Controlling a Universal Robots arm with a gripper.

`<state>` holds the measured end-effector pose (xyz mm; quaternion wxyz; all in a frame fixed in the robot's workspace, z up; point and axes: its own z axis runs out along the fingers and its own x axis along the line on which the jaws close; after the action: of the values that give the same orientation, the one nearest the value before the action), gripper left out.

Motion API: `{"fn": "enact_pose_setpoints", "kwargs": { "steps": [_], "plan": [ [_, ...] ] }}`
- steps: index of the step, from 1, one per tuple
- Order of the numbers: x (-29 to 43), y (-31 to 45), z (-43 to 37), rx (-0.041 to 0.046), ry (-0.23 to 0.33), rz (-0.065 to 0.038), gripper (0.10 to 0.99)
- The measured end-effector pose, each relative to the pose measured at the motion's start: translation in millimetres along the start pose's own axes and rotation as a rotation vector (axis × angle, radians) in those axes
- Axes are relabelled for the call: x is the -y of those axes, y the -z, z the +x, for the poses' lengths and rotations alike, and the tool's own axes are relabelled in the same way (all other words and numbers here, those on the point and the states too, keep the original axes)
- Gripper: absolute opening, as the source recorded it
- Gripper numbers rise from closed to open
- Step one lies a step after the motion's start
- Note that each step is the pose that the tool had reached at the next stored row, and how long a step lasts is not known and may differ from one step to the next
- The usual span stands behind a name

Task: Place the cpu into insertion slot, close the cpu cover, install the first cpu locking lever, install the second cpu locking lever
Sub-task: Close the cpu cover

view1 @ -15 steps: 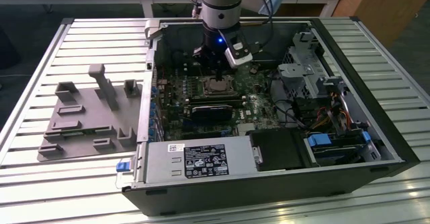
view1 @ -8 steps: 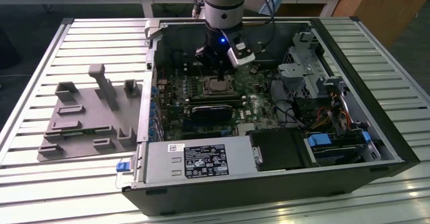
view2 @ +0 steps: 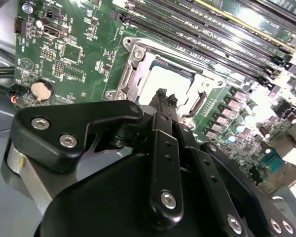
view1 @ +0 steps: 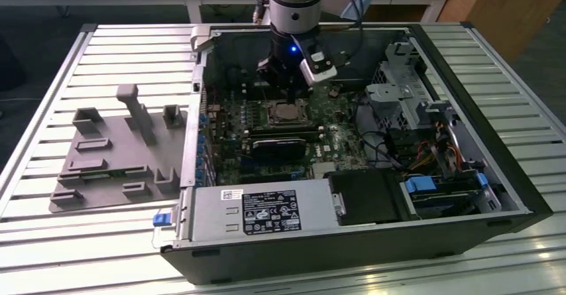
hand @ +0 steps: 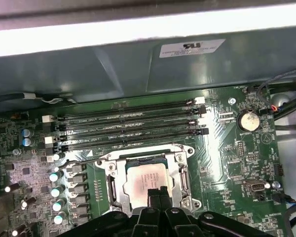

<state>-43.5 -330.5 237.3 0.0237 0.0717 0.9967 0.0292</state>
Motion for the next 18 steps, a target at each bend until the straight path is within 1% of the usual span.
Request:
{"fn": "enact_pose_setpoints", "kwargs": {
  "steps": [14, 16, 18],
  "plan": [
    [-1.8, 29.1, -1.2, 0.0006, 0.000, 0.000, 0.102],
    [-1.9, 31.5, -1.3, 0.0008, 0.000, 0.000, 0.102],
    [-1.9, 31.5, -1.4, 0.0010, 0.000, 0.000, 0.102]
  ]
}}
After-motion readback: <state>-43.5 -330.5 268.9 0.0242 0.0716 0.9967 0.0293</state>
